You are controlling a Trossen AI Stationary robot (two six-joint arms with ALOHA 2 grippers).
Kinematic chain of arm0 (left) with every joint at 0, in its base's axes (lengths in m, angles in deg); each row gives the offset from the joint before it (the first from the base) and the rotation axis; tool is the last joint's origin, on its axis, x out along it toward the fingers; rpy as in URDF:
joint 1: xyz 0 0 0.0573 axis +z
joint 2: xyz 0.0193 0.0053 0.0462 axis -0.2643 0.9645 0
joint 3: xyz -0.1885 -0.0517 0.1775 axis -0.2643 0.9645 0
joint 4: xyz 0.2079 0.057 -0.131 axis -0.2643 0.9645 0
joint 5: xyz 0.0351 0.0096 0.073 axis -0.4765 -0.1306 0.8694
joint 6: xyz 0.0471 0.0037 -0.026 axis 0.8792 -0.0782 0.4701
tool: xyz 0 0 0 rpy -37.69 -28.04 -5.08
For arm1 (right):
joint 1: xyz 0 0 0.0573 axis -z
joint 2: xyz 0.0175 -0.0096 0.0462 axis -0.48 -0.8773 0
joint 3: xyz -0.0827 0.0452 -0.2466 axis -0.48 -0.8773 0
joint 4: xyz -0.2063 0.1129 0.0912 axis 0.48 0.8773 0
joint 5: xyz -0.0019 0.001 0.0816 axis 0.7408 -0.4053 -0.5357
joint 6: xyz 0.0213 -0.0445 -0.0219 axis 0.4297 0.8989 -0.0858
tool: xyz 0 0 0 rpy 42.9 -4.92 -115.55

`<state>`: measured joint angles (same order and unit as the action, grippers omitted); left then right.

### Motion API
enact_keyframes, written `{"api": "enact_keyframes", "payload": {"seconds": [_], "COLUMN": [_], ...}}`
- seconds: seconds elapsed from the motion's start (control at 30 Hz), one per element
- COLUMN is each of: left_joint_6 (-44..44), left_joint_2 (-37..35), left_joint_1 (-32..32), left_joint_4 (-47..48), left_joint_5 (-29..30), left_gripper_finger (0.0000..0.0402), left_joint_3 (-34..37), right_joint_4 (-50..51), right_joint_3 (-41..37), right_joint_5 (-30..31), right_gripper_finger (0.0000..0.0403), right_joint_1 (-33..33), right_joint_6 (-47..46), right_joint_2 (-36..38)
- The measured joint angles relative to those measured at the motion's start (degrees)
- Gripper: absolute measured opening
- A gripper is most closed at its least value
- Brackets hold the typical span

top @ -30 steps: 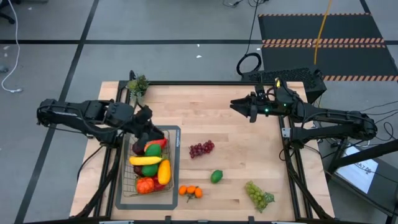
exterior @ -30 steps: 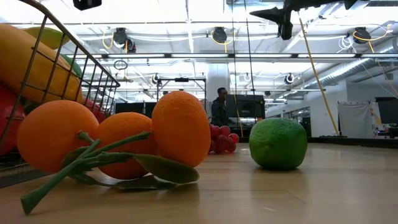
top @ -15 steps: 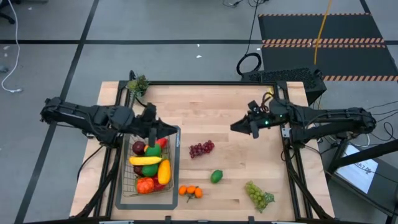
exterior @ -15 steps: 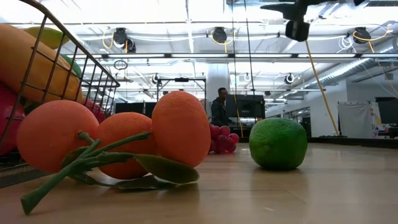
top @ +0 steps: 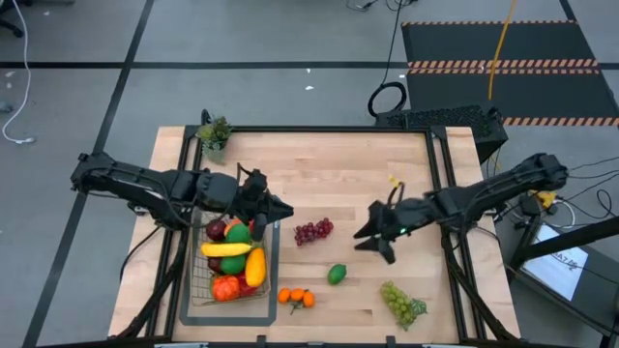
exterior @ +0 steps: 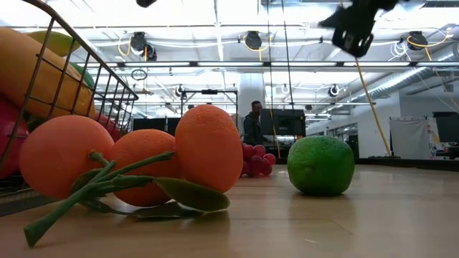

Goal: Build produce basket
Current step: Put the green lime into the wire basket

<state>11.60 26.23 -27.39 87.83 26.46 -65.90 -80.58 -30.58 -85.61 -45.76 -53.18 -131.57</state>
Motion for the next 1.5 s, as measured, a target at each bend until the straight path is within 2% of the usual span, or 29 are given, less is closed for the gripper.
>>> {"api": "enact_keyframes", "payload": {"seconds": [0.17, 0.3, 0.47, 0.6, 0.7, 0.83, 0.97, 1.07, 1.3, 1.5], "left_joint_6": [0.4, 0.3, -0.4, -1.2, -1.3, -2.0, 0.1, 1.4, 3.9, 1.8], "left_joint_2": [-1.6, -3.7, -4.8, -4.8, -4.8, -4.7, -4.0, -3.3, -1.1, 1.0], "left_joint_1": [-0.4, -1.6, -2.5, -3.9, -5.1, -7.2, -9.0, -9.6, -10.2, -10.2], "left_joint_4": [2.4, 4.8, 9.5, 11.9, 11.9, 12.0, 12.7, 13.0, 12.9, 12.5], "left_joint_5": [-1.0, -0.9, -0.5, -0.5, -0.4, 2.6, 3.5, 3.6, 4.1, 5.4], "left_gripper_finger": [0.0079, 0.0082, 0.0081, 0.0081, 0.0081, 0.0081, 0.0081, 0.0081, 0.0081, 0.0081], "left_joint_3": [0.0, 0.0, 0.0, 0.0, 0.0, 0.0, 0.0, 0.0, 0.0, 0.0], "right_joint_4": [-5.2, -11.5, -18.4, -22.7, -22.6, -20.2, -19.3, -19.3, -20.0, -21.6], "right_joint_3": [0.0, 0.0, 0.0, 0.0, 0.0, 0.0, 0.0, 0.0, 0.0, 0.0], "right_joint_5": [-0.8, -4.4, -9.2, -9.9, -12.0, -12.4, -12.1, -12.4, -19.5, -19.7], "right_gripper_finger": [0.0244, 0.0285, 0.0304, 0.0321, 0.0342, 0.0363, 0.0365, 0.0358, 0.0335, 0.0319], "right_joint_1": [-1.3, -1.0, -0.5, -0.6, -0.6, -0.6, -0.1, 0.7, 2.3, 2.4], "right_joint_6": [5.9, 12.5, 15.7, 19.1, 21.7, 28.8, 39.4, 43.7, 48.7, 52.2], "right_joint_2": [-8.1, -14.1, -21.0, -24.5, -25.7, -26.4, -26.9, -28.7, -33.2, -36.3]}}
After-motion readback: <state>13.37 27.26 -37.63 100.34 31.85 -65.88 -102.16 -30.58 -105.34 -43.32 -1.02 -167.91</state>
